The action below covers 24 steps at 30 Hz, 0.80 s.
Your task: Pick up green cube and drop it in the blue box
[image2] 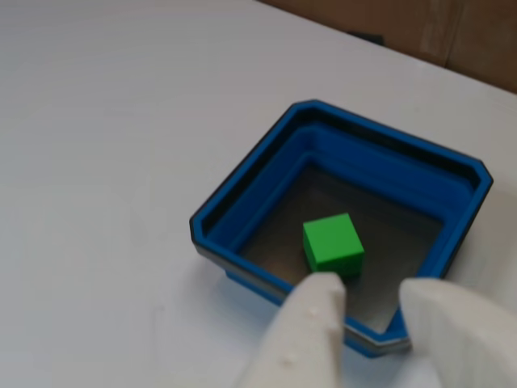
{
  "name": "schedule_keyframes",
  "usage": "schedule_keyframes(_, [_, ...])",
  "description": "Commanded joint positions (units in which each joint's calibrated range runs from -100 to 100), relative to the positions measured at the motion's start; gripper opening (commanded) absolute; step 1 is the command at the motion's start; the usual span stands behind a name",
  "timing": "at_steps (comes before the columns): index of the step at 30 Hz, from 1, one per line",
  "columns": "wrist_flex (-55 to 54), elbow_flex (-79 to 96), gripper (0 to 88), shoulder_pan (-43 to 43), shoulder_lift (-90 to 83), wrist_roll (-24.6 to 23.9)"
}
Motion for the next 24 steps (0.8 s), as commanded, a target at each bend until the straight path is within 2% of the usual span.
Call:
schedule_keyframes(1, [-1.26,9.85,2.2,-0.28,-9.23,-0.10])
schedule_keyframes(13, [-1.59,34.90,2.1,-0.51,-29.05,-0.10])
schedule_keyframes(24, [-1.59,55.90,2.1,-5.39,-52.38,0.29])
